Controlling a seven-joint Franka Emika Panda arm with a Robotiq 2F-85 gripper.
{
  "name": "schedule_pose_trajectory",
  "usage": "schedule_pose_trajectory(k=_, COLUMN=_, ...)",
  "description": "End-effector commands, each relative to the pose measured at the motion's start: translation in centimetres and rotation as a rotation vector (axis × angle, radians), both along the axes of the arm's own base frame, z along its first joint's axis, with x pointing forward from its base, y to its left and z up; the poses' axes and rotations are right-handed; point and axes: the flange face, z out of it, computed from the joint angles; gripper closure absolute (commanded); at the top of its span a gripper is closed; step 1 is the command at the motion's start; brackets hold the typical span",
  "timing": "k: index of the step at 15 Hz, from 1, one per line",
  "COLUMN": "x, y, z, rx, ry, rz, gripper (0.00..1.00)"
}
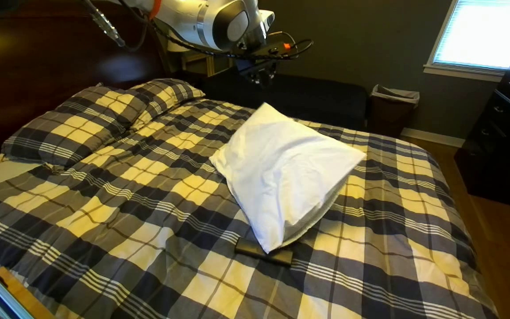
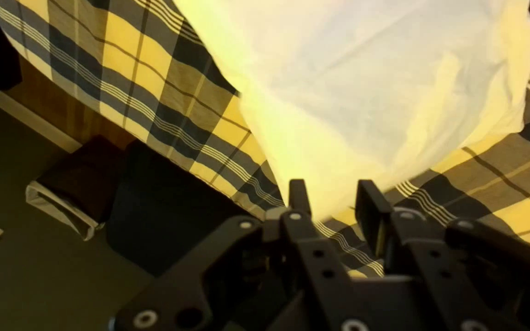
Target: Turn the white pillow around
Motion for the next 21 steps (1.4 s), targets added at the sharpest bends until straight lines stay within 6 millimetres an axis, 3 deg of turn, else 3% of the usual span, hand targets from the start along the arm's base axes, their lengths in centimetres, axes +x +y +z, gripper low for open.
schedule_pose_trajectory(k=1, x=-0.1, y=0.4, z=1.3, rx=0.001, ry=-0.006, rz=-0.011, gripper=0.35)
schedule_pose_trajectory(k=5, x=-2.5, y=1.3, z=0.5, rx=-0.004, ry=0.056, rz=-0.009, gripper=0.05)
schedule_pose_trajectory(k=6, x=-3.4, y=1.4, z=-0.2, rx=-0.004, ry=0.095, rz=-0.019, gripper=0.01)
schedule_pose_trajectory(k=13, x=-10.6, y=0.4, z=-4.8, rx=0.063, ry=0.412, rz=-0.223, gripper=0.0)
schedule_pose_trajectory(k=21, x=-16.8, y=-4.0, z=-10.6, rx=0.18, ry=0.565, rz=-0.526, gripper=0.0)
